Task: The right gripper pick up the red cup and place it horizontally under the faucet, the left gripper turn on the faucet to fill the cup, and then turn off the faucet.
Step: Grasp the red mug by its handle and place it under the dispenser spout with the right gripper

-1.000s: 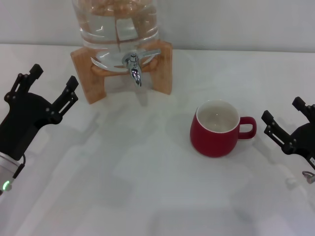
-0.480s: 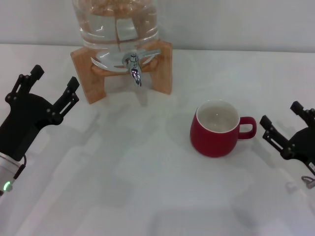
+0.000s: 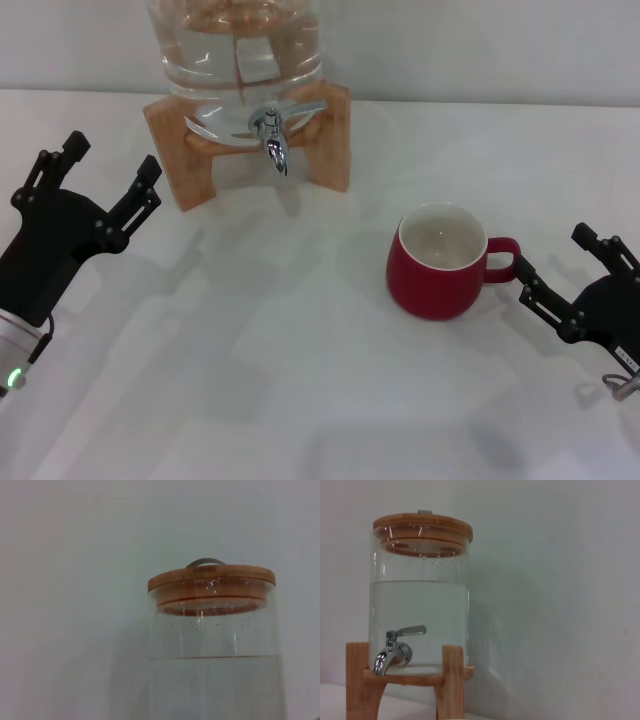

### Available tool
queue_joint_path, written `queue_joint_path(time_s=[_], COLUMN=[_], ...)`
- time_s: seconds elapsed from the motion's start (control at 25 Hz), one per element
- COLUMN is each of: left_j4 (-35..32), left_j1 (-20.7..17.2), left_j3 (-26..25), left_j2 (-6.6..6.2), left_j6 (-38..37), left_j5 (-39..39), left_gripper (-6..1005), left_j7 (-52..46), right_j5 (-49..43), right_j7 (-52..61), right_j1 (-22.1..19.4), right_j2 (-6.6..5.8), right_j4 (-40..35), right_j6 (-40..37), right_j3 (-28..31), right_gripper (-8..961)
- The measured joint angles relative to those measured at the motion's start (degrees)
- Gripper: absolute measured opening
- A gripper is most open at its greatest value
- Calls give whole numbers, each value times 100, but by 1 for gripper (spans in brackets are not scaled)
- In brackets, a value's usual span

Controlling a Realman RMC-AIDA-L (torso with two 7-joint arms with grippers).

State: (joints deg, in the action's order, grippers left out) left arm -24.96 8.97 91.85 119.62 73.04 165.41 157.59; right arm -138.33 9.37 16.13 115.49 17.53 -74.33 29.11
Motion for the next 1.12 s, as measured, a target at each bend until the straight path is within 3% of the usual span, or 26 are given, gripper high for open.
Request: queue_joint_path(time_s=[1.12], left_j4=[0], left_j1=[115], left_j3=[-28], left_j2=[-9], left_j6=[-53], left_j5=[2], left_gripper=[873], left_j7=[0], right_j5=[-8], right_j7=[-280], right_j1=[225], right_j2=[37], right_j4=[92], right_j6=[438], right_j3=[-301], right_gripper=[838])
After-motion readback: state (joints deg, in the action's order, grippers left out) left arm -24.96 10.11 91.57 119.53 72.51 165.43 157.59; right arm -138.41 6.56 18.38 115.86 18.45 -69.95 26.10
